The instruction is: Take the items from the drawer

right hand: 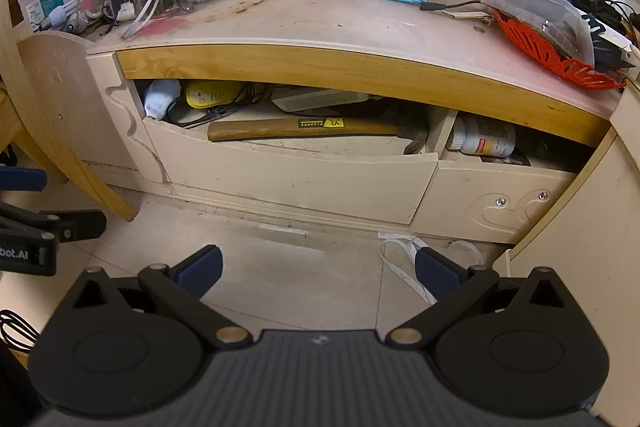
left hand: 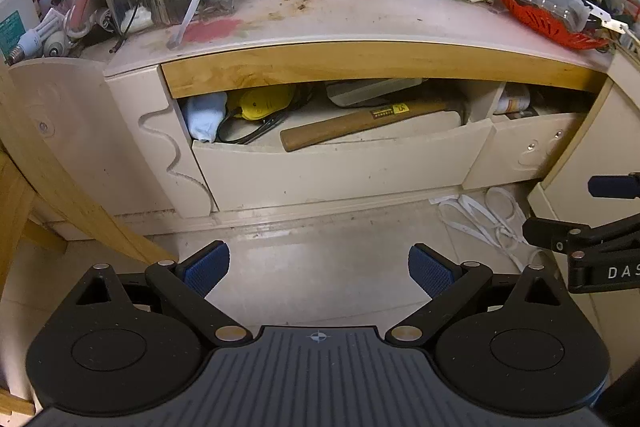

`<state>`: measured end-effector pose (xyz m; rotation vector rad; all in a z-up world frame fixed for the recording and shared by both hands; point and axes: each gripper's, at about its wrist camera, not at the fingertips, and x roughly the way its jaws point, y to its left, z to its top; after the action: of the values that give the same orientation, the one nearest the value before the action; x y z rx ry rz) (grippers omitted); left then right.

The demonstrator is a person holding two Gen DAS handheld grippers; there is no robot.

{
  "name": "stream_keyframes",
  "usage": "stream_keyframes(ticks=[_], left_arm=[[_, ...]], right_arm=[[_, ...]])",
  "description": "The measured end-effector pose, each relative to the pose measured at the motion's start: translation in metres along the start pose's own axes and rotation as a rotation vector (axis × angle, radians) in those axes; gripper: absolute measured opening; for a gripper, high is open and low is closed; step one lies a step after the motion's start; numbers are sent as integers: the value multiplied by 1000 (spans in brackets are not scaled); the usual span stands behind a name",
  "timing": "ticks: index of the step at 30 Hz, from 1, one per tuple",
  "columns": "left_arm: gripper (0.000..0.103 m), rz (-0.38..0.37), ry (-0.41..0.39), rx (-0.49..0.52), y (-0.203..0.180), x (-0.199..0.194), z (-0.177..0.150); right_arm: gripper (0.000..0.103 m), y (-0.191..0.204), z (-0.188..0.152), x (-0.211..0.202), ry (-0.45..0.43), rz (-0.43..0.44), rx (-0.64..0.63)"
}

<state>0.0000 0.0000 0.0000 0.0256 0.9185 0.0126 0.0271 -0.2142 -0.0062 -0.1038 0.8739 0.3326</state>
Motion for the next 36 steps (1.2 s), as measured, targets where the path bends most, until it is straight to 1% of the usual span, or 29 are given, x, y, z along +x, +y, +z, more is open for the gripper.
stream_keyframes(ticks=[17,23,25,36], left_arm=[[99,-11,7,-2,1,0,0],[99,-8,7,-6,-1,0,0],[99,-7,5,-7,-1,-1,-2],[99,-4,6,-11,-2,-2,-3]], right_arm=[[103,-8,1,3,6,-4,1],[103,3,3,3,7,-7,0],[103,-5,2,1,5,-2,6],[103,-6,0,2,4,5,7]])
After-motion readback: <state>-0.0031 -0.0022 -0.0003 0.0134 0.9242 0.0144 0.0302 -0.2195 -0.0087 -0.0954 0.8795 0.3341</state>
